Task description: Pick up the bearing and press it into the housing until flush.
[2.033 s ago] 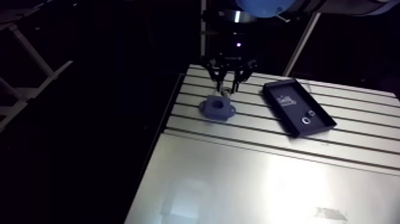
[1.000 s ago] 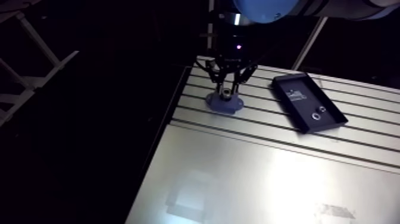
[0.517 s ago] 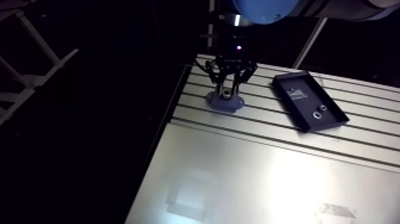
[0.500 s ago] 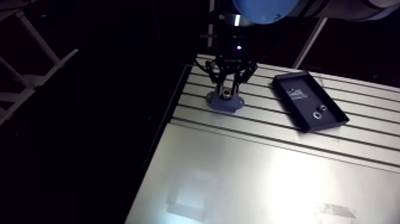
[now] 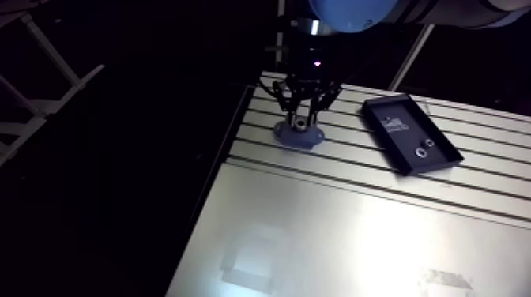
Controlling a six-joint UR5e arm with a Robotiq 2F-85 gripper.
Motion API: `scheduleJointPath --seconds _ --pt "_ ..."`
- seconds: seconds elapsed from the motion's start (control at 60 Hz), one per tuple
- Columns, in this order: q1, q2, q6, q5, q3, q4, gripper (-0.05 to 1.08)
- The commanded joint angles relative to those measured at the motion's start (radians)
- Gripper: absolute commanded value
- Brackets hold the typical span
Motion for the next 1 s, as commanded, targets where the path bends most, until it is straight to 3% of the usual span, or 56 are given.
scheduleJointPath --seconds 0.017,1.0 --pt "0.0 0.004 -0.006 -0.001 0.0 0.0 0.63" --pt "-0.004 0.012 -0.008 -0.001 -0.002 0.0 0.63"
